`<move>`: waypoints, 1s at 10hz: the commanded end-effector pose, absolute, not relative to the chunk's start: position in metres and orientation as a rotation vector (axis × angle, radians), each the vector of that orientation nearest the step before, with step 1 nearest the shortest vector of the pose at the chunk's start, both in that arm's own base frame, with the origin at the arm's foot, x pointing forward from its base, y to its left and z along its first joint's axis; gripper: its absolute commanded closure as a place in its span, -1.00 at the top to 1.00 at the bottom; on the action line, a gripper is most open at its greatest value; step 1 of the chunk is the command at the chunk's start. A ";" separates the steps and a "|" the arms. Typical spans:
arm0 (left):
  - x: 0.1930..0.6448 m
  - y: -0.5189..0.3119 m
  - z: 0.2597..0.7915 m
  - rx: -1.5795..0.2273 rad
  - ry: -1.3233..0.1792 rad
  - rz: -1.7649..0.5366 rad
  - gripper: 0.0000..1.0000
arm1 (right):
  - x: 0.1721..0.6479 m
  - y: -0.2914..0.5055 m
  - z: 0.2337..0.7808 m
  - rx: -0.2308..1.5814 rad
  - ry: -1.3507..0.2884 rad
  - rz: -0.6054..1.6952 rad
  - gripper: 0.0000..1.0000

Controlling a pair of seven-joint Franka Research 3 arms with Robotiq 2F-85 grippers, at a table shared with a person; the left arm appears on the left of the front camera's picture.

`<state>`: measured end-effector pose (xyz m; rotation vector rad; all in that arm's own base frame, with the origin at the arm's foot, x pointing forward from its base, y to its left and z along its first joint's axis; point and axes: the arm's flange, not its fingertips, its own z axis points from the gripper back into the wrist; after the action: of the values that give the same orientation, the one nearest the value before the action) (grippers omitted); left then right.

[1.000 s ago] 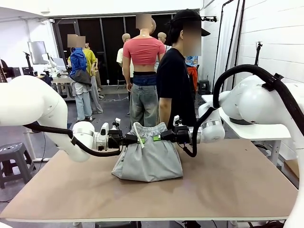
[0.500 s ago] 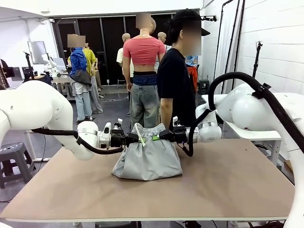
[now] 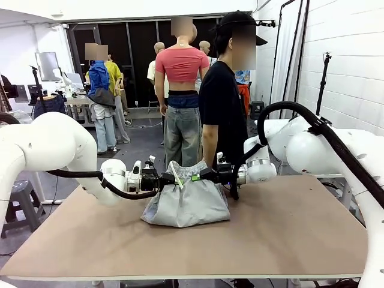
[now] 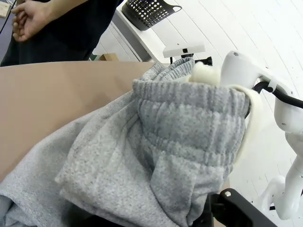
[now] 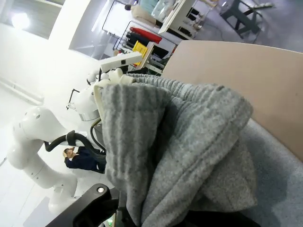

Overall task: Fold the training pants.
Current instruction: Fold the Training pants in half.

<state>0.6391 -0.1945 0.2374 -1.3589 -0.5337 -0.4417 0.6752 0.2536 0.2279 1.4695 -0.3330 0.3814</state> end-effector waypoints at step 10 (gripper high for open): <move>0.632 -0.168 0.232 -1.283 -0.377 -0.272 0.84 | 0.697 0.227 0.229 1.308 -0.282 0.182 0.99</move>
<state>0.6382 -0.1731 0.2250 -1.3081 -0.4048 -0.2899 0.6948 0.2296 0.2271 1.3444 -0.2907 0.2111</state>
